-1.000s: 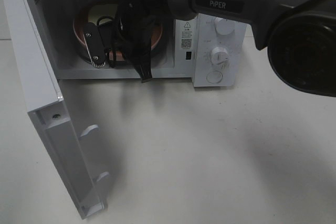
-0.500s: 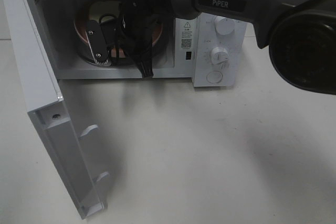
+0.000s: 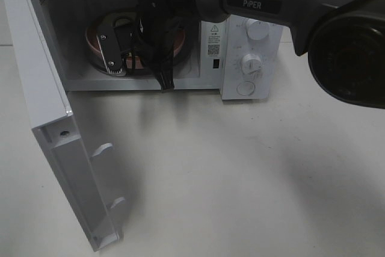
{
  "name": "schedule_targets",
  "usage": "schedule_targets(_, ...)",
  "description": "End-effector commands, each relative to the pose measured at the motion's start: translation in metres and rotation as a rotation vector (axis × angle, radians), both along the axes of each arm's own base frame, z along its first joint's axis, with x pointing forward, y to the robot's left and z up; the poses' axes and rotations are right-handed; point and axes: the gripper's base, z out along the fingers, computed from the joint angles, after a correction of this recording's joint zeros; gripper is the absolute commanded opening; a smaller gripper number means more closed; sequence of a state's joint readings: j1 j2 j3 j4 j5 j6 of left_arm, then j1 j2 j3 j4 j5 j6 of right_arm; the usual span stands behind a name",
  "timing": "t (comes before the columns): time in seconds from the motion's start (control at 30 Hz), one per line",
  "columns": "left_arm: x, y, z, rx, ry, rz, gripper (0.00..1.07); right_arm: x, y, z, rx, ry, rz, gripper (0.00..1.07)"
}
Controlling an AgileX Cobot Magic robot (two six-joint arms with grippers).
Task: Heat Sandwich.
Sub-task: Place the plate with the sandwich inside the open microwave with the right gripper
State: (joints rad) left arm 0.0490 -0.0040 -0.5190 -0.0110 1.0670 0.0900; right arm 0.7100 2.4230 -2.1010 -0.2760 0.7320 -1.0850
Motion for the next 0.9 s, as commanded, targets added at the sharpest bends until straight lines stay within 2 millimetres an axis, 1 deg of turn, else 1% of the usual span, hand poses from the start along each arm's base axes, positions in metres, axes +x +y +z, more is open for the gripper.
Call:
schedule_targets(0.03, -0.0030, 0.0000, 0.0009, -0.001, -0.028, 0.003, 1.00, 0.0019, 0.0005, 0.0080, 0.031, -0.014, -0.011, 0.17)
schedule_targets(0.07, -0.0030, 0.0000, 0.0009, -0.001, -0.028, 0.003, 1.00, 0.0016, 0.0005, 0.0079, 0.033, -0.010, -0.014, 0.20)
schedule_targets(0.1, -0.0030, 0.0000, 0.0009, -0.001, -0.028, 0.003, 1.00, 0.0016, 0.0005, 0.0079, 0.033, -0.010, -0.014, 0.20)
schedule_targets(0.13, -0.0030, 0.0000, 0.0009, -0.001, -0.028, 0.003, 1.00, 0.0015, 0.0007, 0.0078, 0.039, -0.006, -0.020, 0.23)
schedule_targets(0.17, -0.0030, 0.0000, 0.0009, -0.001, -0.028, 0.003, 1.00, 0.0014, 0.0008, 0.0078, 0.050, -0.002, -0.037, 0.32)
schedule_targets(0.23, -0.0030, 0.0000, 0.0009, -0.001, -0.028, 0.003, 1.00, 0.0014, 0.0008, 0.0078, 0.061, 0.002, -0.055, 0.41)
schedule_targets(0.27, -0.0030, 0.0000, 0.0009, -0.001, -0.028, 0.003, 1.00, 0.0014, 0.0008, 0.0078, 0.061, 0.002, -0.055, 0.41)
schedule_targets(0.3, -0.0030, 0.0000, 0.0009, -0.001, -0.028, 0.003, 1.00, 0.0014, 0.0008, 0.0078, 0.065, 0.003, -0.062, 0.49)
schedule_targets(0.37, -0.0030, 0.0000, 0.0009, -0.001, -0.028, 0.003, 1.00, 0.0013, 0.0006, 0.0086, 0.071, 0.004, -0.070, 0.55)
schedule_targets(0.4, -0.0030, 0.0000, 0.0009, -0.001, -0.028, 0.003, 1.00, 0.0013, 0.0006, 0.0086, 0.071, 0.004, -0.070, 0.55)
schedule_targets(0.43, -0.0030, 0.0000, 0.0009, -0.001, -0.028, 0.003, 1.00, 0.0008, 0.0003, 0.0088, 0.077, 0.007, -0.081, 0.58)
schedule_targets(0.47, -0.0030, 0.0000, 0.0009, -0.001, -0.028, 0.003, 1.00, 0.0008, 0.0002, 0.0093, 0.089, 0.010, -0.101, 0.64)
schedule_targets(0.53, -0.0030, 0.0000, 0.0009, -0.001, -0.028, 0.003, 1.00, 0.0008, 0.0001, 0.0104, 0.102, 0.011, -0.121, 0.69)
schedule_targets(0.57, -0.0030, 0.0000, 0.0009, -0.001, -0.028, 0.003, 1.00, 0.0008, 0.0001, 0.0104, 0.102, 0.011, -0.121, 0.69)
schedule_targets(0.63, -0.0030, 0.0000, 0.0009, -0.001, -0.028, 0.003, 1.00, 0.0008, -0.0001, 0.0121, 0.120, 0.014, -0.149, 0.74)
schedule_targets(0.7, -0.0030, 0.0000, 0.0009, -0.001, -0.028, 0.003, 1.00, 0.0009, -0.0003, 0.0126, 0.121, 0.012, -0.151, 0.75)
schedule_targets(0.73, -0.0030, 0.0000, 0.0009, -0.001, -0.028, 0.003, 1.00, 0.0009, -0.0005, 0.0137, 0.128, 0.012, -0.163, 0.78)
schedule_targets(0.9, -0.0030, 0.0000, 0.0009, -0.001, -0.028, 0.003, 1.00, 0.0009, -0.0005, 0.0138, 0.139, 0.015, -0.182, 0.77)
